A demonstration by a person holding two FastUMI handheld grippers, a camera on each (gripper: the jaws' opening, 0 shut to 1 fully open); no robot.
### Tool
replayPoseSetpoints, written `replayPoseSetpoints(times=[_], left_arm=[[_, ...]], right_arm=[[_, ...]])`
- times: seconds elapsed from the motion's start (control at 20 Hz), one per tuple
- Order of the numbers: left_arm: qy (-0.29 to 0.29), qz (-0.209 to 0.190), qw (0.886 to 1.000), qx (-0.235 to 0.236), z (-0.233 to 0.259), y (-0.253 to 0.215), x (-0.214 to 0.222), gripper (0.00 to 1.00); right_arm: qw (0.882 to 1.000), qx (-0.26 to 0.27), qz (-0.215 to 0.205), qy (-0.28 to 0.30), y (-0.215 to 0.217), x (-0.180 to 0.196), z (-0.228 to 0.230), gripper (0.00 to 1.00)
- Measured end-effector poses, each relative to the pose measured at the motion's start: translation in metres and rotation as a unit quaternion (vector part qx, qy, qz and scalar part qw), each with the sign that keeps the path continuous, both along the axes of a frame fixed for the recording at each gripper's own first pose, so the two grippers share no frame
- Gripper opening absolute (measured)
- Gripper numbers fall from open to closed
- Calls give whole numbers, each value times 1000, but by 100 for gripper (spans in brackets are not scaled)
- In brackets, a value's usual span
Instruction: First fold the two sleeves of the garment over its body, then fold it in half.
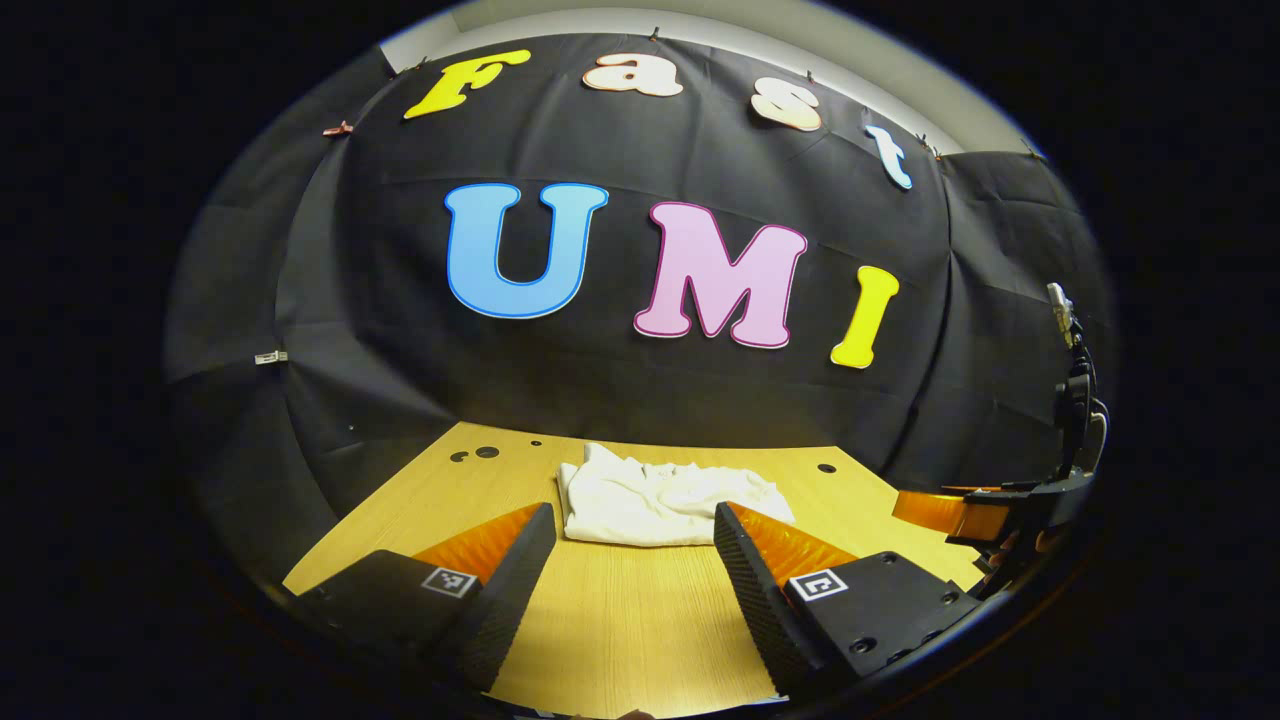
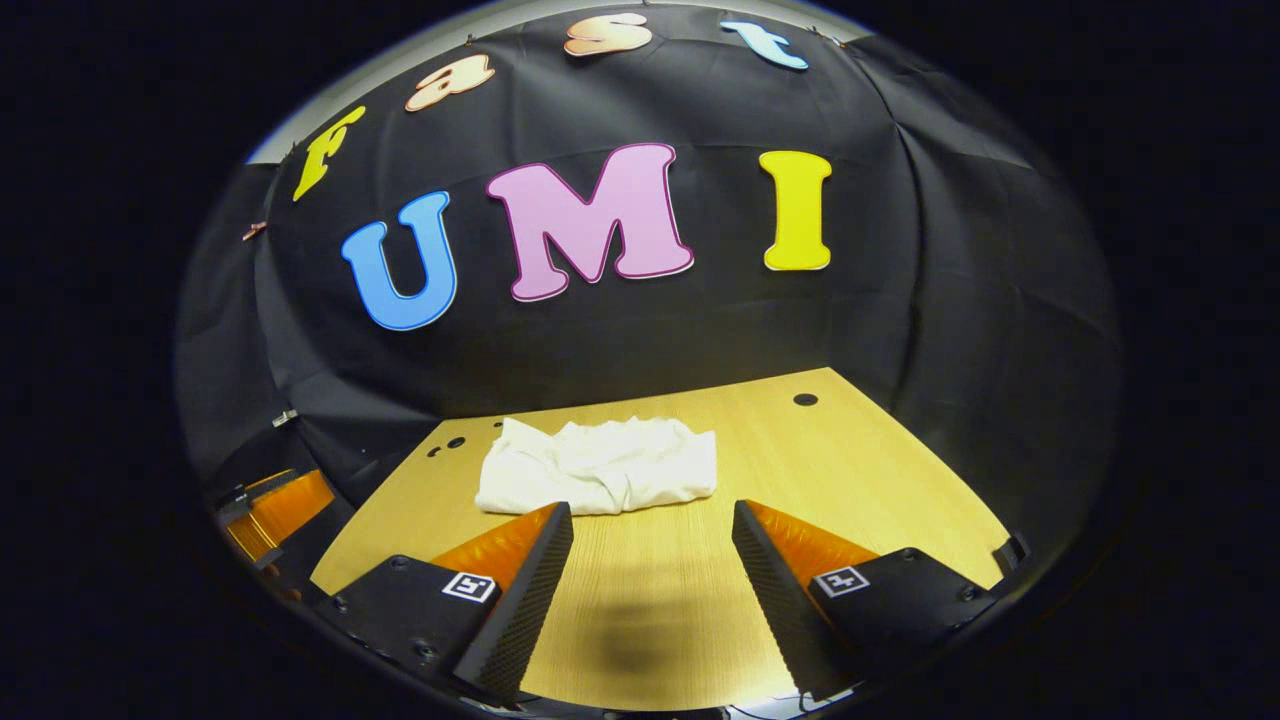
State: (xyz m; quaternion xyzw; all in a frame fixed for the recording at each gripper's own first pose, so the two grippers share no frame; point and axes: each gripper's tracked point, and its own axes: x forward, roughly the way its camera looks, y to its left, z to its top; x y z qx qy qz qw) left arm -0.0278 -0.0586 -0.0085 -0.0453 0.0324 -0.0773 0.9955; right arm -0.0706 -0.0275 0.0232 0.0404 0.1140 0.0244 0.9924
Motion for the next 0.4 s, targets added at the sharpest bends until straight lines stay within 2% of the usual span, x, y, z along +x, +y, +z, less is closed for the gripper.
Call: replayPoseSetpoints(times=[0.1,0.25,0.4], left_arm=[[-3,7,1000,2,-1,3,-3,97],[-2,12,1000,14,-4,3,-3,98],[1,10,999,31,-14,8,-16,98]], right_arm=[[1000,-5,3,3,7,-11,-7,98],[999,1,30,15,29,-24,-21,98],[999,-5,42,11,40,-25,-24,98]])
